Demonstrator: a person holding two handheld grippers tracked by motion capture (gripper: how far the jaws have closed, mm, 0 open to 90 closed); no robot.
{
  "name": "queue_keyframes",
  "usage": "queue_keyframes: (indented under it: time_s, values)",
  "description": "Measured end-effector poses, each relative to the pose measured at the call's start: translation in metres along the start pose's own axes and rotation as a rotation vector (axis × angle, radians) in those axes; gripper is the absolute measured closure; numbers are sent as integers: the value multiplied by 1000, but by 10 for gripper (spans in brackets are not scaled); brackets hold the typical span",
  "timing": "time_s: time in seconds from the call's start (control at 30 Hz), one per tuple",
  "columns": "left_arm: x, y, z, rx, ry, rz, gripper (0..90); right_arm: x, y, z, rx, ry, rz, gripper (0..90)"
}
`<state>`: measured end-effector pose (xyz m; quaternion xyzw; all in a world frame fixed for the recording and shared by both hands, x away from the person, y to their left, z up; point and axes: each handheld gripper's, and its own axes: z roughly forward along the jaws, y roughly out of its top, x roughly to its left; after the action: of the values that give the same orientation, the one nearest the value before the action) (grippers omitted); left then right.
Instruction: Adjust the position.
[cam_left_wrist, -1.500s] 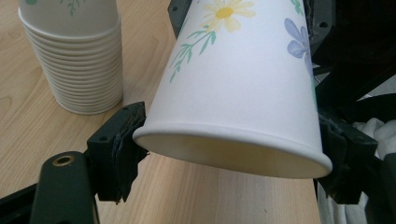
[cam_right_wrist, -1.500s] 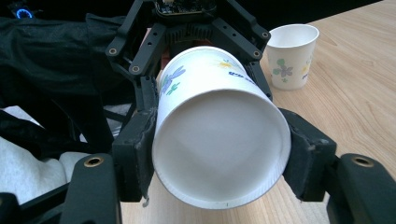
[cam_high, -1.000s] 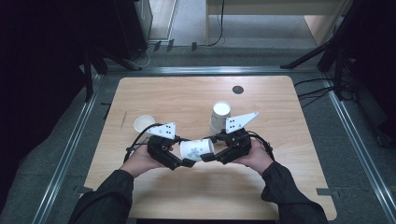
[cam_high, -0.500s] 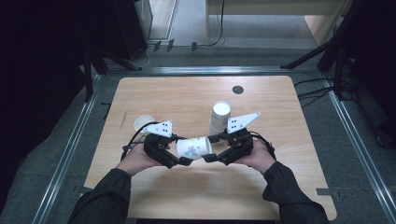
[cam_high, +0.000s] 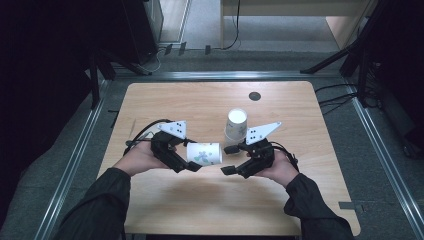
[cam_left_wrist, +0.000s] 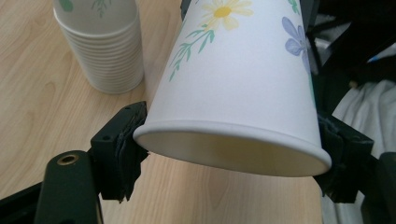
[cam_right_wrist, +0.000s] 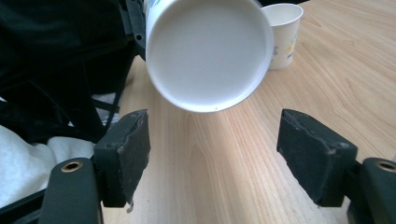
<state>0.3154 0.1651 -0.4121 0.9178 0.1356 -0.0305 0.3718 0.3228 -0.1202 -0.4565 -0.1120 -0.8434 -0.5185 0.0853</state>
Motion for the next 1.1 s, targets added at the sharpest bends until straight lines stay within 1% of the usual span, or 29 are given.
queue_keyframes:
  time_s: [0.07,0.17,0.27,0.4,0.5,0.57,0.63,0.67,0.7,0.73,0.83,0.9,0.97,1.03,1.07,1.1]
  values:
    - [0,3,-1,30,2,6,220,0,0,1,0,-3,-8,259]
    - [2,10,-2,87,12,25,220,0,0,2,6,-2,-7,259]
    - [2,15,-3,116,16,37,220,0,0,3,10,-6,-6,259]
    - [1,23,-5,179,27,56,220,1,0,4,15,-10,-14,259]
    - [2,26,-5,219,28,69,220,1,1,5,13,-13,-17,259]
    - [2,29,-5,252,30,75,220,2,1,6,18,-12,-15,259]
    - [3,30,-3,275,34,81,221,1,1,8,21,-18,-25,259]
    - [2,31,-2,291,37,75,221,2,1,9,21,-20,-24,258]
    - [3,32,-1,312,42,85,221,2,1,9,23,-18,-23,258]
    - [2,34,1,329,44,86,221,2,2,10,24,-17,-27,258]
    - [3,35,5,352,40,103,220,2,3,14,29,-25,-26,257]
    - [4,36,7,365,41,96,221,3,3,17,35,-31,-26,257]
    - [5,37,8,380,42,104,221,2,3,19,35,-36,-30,255]
    - [6,38,10,401,43,109,221,1,4,21,41,-43,-23,254]
    - [5,39,10,412,48,112,221,0,4,23,38,-51,-30,251]
    - [5,40,11,431,50,119,221,0,4,24,47,-54,-25,250]
